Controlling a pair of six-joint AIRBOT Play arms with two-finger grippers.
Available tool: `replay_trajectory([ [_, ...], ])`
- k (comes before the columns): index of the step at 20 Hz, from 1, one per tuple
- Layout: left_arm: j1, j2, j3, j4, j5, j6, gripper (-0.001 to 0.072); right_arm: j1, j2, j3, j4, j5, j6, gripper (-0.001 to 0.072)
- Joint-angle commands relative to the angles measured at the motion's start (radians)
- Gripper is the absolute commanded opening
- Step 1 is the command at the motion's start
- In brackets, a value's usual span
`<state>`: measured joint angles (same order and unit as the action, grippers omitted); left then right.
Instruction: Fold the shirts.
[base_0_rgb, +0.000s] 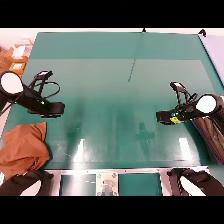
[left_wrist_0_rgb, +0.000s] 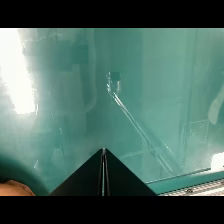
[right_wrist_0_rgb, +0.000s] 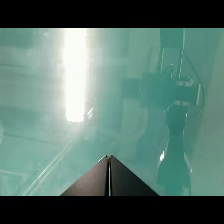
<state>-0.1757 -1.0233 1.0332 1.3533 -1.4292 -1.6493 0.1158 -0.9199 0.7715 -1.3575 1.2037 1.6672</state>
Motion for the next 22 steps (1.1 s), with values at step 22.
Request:
replay_trajectory([
  [22, 0.003, -0.001, 0.006, 0.378, 0.087, -0.249, 0.0084, 0.001, 0.001, 0.000, 0.001, -0.022, 0.000, 0.0018],
])
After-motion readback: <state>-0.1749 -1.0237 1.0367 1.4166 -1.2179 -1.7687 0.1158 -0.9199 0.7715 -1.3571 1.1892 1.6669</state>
